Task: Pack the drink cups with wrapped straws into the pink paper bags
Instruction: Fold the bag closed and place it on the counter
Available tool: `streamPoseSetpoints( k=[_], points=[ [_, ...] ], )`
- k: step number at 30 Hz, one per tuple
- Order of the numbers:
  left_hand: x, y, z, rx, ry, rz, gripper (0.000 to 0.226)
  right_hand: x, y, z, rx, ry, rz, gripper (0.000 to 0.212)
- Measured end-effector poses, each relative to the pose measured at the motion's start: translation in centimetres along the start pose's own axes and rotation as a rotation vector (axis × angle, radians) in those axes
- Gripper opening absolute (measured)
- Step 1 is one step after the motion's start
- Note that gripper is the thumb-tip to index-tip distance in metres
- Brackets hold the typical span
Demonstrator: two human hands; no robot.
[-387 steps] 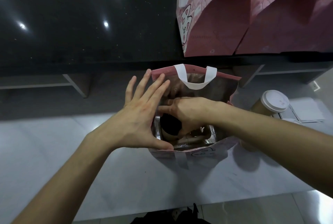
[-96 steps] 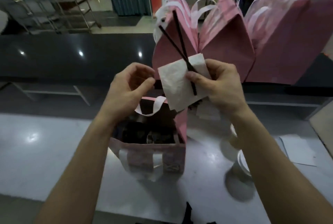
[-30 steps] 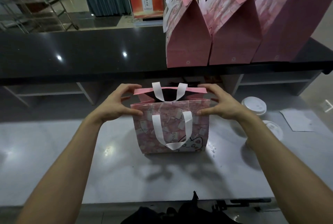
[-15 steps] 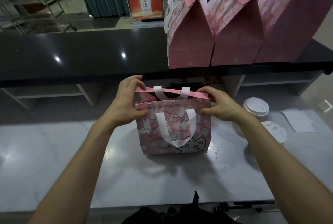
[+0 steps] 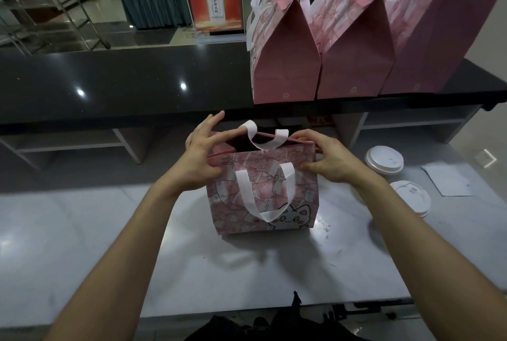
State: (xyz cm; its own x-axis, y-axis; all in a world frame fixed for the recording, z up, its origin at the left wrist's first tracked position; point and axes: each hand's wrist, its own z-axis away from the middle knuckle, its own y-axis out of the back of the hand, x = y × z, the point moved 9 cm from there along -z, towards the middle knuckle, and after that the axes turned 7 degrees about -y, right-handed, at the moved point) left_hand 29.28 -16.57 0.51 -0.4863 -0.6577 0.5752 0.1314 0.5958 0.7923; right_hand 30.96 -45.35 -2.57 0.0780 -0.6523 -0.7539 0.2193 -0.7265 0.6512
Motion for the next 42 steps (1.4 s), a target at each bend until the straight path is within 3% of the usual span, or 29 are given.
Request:
streamPoseSetpoints(
  k=[6, 11, 18, 21, 24, 26, 29, 33, 36, 39, 42],
  points=[
    [-1.1, -0.2, -0.9, -0.056, 0.050, 0.175, 0.110, -0.2, 0.3, -0.4, 0.020, 0.013, -0.019, 0.054],
    [-3.2, 1.1, -0.6, 0.208, 0.079, 0.363, 0.096, 0.2, 0.3, -0.8, 0.022, 0.005, -0.043, 0.052],
    [-6.2, 0.7, -0.6, 0.065, 0.189, 0.409, 0.140, 0.5, 0.3, -1.9, 0.002, 0.018, -0.090, 0.056],
    [-5.7, 0.5, -0.9, -0.008, 0.182, 0.396, 0.113, 1.0, 0.5, -2.1, -0.011, -0.003, -0.147, 0.057],
    [-5.8, 1.0, -1.1, 0.083, 0.165, 0.312, 0.057, 1.5, 0.8, -2.1, -0.014, -0.018, -0.193, 0.056],
    [-5.9, 0.9, -0.9, 0.165, 0.151, 0.260, 0.040, 1.7, 0.9, -2.0, -0.010, -0.015, -0.198, 0.052],
    [-6.5, 0.5, 0.0, 0.300, 0.169, 0.276, 0.037, 2.1, 1.2, -1.7, 0.039, -0.006, -0.228, 0.049],
    [-6.0, 0.3, 0.7, 0.413, 0.114, 0.193, 0.046, 2.2, 0.7, -1.4, 0.098, 0.023, -0.257, 0.068],
    [-5.2, 0.0, 0.5, 0.404, 0.061, 0.090, 0.039, 1.5, 0.5, -1.2, 0.165, 0.071, -0.122, 0.070],
    [-5.0, 0.0, 0.3, 0.370, 0.024, -0.045, 0.028, 1.3, 0.4, -1.1, 0.187, 0.062, -0.010, 0.055],
    [-5.0, 0.2, 0.3, 0.338, -0.012, -0.072, 0.032, 1.1, 0.7, -0.9, 0.180, 0.079, 0.014, 0.044]
  ],
)
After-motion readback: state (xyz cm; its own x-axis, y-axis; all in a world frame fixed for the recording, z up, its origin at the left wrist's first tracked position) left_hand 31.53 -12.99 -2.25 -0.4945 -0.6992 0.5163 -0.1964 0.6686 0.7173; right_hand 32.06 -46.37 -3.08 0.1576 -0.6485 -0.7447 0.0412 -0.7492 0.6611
